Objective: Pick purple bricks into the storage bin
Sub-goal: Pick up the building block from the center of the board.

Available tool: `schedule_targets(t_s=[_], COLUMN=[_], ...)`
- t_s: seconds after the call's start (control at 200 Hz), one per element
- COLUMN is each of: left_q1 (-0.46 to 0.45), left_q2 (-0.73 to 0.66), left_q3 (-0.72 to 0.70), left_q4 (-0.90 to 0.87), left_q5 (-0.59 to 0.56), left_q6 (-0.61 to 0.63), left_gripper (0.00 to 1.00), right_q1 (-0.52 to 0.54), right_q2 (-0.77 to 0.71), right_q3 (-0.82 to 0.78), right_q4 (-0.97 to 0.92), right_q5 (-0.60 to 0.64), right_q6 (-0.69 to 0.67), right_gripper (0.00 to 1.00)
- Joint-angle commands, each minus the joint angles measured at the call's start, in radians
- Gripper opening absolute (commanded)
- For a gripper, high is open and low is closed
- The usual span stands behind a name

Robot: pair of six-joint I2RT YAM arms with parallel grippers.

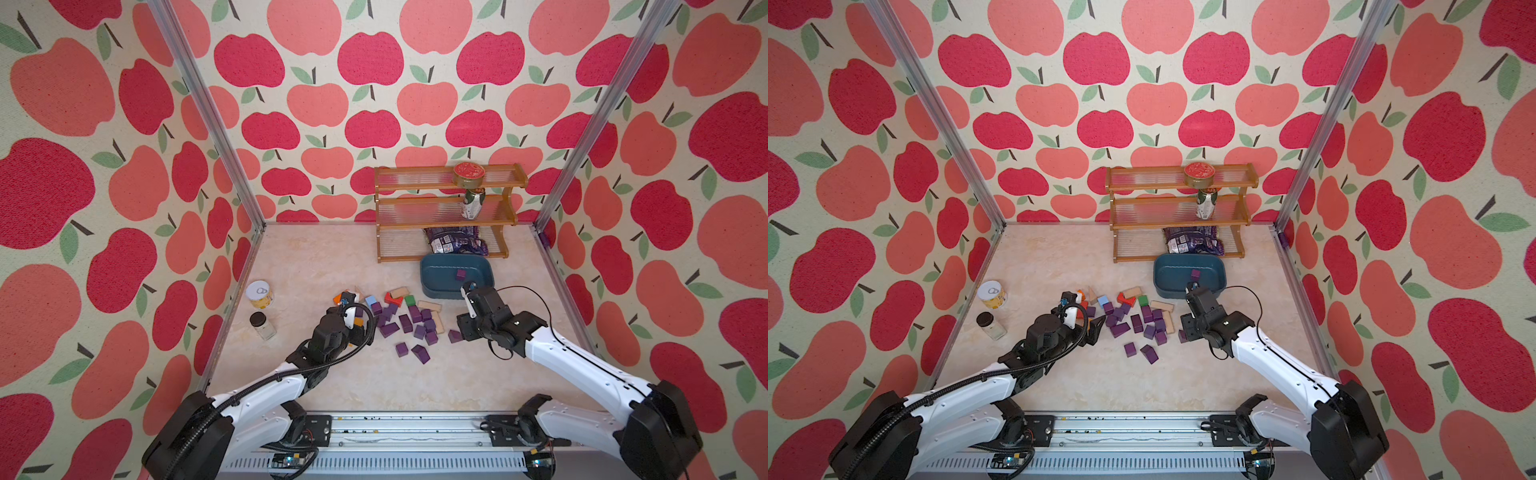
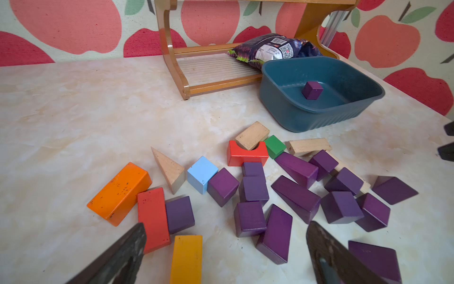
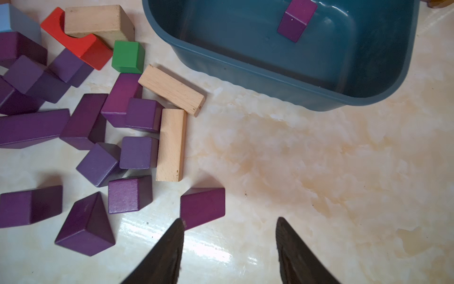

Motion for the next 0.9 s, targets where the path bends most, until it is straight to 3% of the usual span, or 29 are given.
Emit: schedule_targets(t_s=[0.0, 0.09, 0.24, 0.44, 0.5, 0.57, 0.895], left_q1=[0.005, -0.004, -0.039, -0.127, -0.148, -0.167, -0.288], left_q2=[0.036, 0.125, 0.281, 0.481, 0.54, 0.608, 0.805], left_q3=[0.084, 0.187, 0.316, 0.466, 0.51, 0.562, 0.782], left_q4=[-0.008, -0.117, -0.19, -0.196, -0.203, -0.211, -0.331], left_q5=[0.227, 0.42, 0.529, 0.53, 0.53, 0.481, 0.425], left_q6=[0.098, 0.175, 0.203, 0.227, 0.238, 0.229, 0.196], left_gripper=[0.99, 0.98, 0.94, 0.95, 1.0, 1.0, 1.0], right_q1=[-0.006, -0.018, -0.039, -0.044, -0.051, -0.059, -0.102], right_q2=[0.014, -0.027, -0.143, -0.29, -0.315, -0.335, -0.369], right_q3=[0.001, -0.013, -0.016, -0.011, 0.008, 0.027, 0.032], right_q4=[-0.053, -0.027, -0.014, -0.018, -0.035, -0.053, -0.075], right_q5=[-0.013, -0.042, -0.054, 0.018, 0.047, 0.081, 0.137], right_q6=[0.066, 0.103, 0.151, 0.158, 0.148, 0.135, 0.121], right_gripper=[0.62, 0.66, 0.72, 0.9, 0.93, 0.99, 0.99])
